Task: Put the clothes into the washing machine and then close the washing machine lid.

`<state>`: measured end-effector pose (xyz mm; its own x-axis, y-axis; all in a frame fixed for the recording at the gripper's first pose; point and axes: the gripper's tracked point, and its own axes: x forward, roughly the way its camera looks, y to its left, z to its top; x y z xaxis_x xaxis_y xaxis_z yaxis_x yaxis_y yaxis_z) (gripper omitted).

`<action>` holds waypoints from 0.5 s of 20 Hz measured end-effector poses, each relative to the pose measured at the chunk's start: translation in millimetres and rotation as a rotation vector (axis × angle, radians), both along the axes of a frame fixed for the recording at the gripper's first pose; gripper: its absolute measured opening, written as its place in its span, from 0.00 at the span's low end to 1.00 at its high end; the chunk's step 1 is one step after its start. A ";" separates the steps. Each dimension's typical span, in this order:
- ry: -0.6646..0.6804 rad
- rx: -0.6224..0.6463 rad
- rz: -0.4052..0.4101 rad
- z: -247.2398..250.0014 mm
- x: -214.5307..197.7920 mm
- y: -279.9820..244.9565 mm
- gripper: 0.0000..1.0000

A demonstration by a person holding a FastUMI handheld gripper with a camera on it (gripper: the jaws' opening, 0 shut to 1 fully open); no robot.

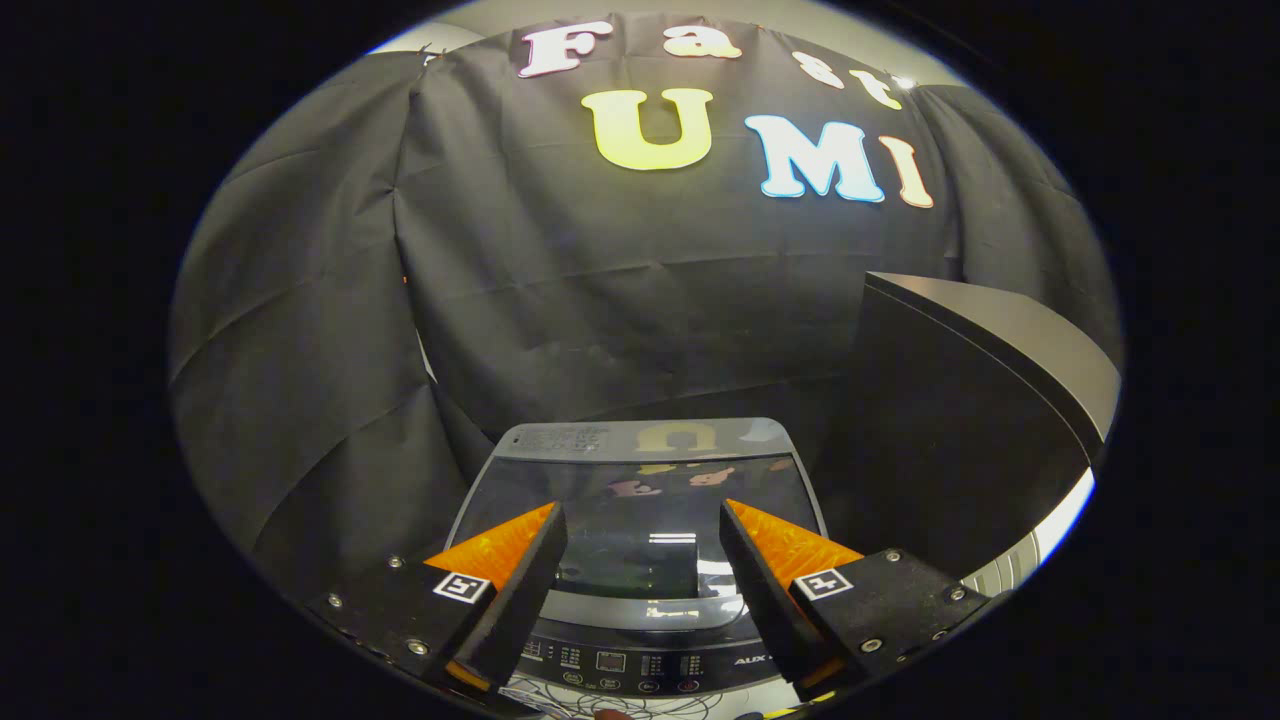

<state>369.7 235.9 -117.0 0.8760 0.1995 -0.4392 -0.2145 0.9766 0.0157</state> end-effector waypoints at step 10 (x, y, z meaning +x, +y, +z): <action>-0.097 -0.026 0.019 23.5 -40.7 -37.7 0.95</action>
